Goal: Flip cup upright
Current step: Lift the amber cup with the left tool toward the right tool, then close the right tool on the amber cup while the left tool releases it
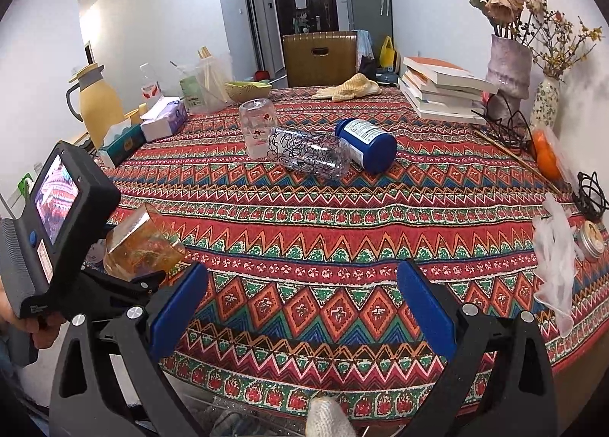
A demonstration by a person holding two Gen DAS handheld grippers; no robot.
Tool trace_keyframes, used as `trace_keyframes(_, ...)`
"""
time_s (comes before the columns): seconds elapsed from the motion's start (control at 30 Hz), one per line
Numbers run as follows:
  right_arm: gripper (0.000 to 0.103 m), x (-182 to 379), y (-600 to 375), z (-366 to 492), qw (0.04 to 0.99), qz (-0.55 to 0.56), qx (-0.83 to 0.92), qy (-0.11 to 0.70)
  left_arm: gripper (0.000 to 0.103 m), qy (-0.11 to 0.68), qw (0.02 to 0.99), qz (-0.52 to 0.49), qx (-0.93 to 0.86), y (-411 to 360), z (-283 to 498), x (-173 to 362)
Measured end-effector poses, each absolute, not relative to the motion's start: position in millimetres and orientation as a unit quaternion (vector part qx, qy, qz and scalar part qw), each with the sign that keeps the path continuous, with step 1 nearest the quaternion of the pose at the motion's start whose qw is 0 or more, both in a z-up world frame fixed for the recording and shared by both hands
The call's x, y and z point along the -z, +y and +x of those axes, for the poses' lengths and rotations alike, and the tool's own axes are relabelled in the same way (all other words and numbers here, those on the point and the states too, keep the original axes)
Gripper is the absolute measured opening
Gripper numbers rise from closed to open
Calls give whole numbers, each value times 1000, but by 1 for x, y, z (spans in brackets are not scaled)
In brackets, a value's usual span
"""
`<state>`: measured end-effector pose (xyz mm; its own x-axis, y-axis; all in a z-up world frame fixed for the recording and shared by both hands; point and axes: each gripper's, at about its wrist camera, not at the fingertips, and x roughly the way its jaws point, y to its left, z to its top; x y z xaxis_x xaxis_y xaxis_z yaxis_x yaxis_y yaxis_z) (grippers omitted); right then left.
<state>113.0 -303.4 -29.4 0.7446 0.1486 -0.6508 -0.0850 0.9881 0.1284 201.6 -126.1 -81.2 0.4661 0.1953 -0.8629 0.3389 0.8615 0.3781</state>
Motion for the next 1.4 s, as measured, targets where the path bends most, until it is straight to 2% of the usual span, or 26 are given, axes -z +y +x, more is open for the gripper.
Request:
trace_keyframes(0.03,96,29,-302,112,933,45,-63,352,97,512,819,255,41,-125,201,79)
trace_keyframes(0.4,96,29,-280,98,931,41,-70,357,96,449,875,161,84,-94,169,42)
trace_keyframes(0.77,96,26,-243,88,928,41,-90,359,96,343,932,101,67,-48,120,12)
trace_keyframes(1.2,96,28,-192,95,922,23,-102,372,96,321,945,-5,65,16,105,19)
trace_keyframes(1.4,96,30,-178,100,921,20,-97,377,96,315,947,-5,69,29,105,24)
